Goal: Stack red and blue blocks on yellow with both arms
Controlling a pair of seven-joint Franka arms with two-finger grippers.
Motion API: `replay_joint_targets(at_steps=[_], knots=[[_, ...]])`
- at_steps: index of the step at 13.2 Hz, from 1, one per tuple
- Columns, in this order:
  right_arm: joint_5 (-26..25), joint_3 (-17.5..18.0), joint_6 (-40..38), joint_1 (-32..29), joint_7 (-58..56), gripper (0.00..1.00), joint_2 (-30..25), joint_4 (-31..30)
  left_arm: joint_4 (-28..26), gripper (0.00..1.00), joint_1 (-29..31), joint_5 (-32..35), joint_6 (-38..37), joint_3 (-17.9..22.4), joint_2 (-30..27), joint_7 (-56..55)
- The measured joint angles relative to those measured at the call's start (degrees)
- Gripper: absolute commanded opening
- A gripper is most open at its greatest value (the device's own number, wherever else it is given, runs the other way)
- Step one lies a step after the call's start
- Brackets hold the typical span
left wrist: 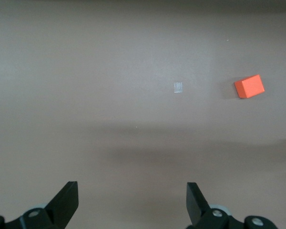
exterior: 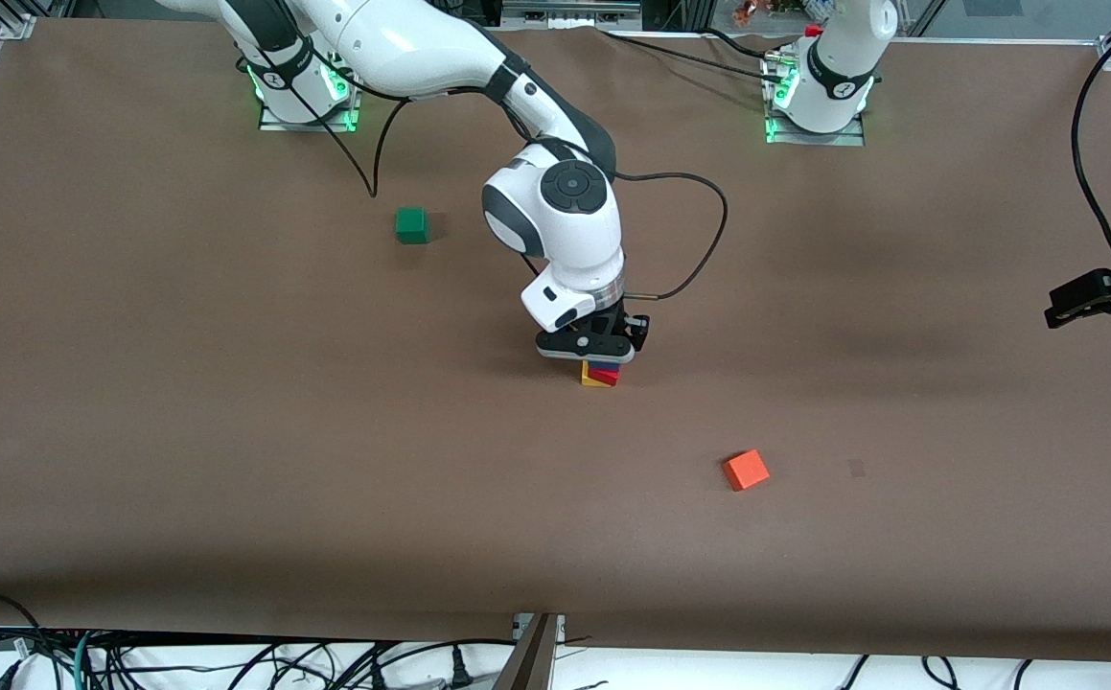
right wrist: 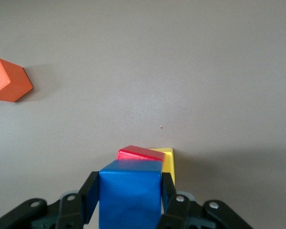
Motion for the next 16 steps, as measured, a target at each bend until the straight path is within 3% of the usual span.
replay_joint_targets(at_steps=[1,6,9,12,16], knots=[[0.0,-0.01,0.0,0.0,0.0,1.0,0.0,0.01,0.0,1.0,0.0,0.0,0.0,-0.04,0.0,0.0],[0.0,-0.57,-3.2,-0.24,-0.02,1.0,-0.71,1.97,0.0,1.0,0.01,-0.63,0.01,-0.03,0.0,-0.01],[0.21,-0.68,-8.06,-2.57,-0.57,1.0,-4.08,2.99,-0.01,1.0,0.08,-0.64,0.03,0.03,0.0,-0.02],[4.04,-0.79,-12.84,-7.4,-4.51,1.0,-9.28,3.15,-0.01,1.0,0.11,-0.67,0.04,0.03,0.0,-0.02],[10.34,-1.13,-26.83,-15.58,-14.66,1.0,-16.98,2.38,-0.01,1.0,0.12,-0.68,0.06,0.03,0.0,-0.02]])
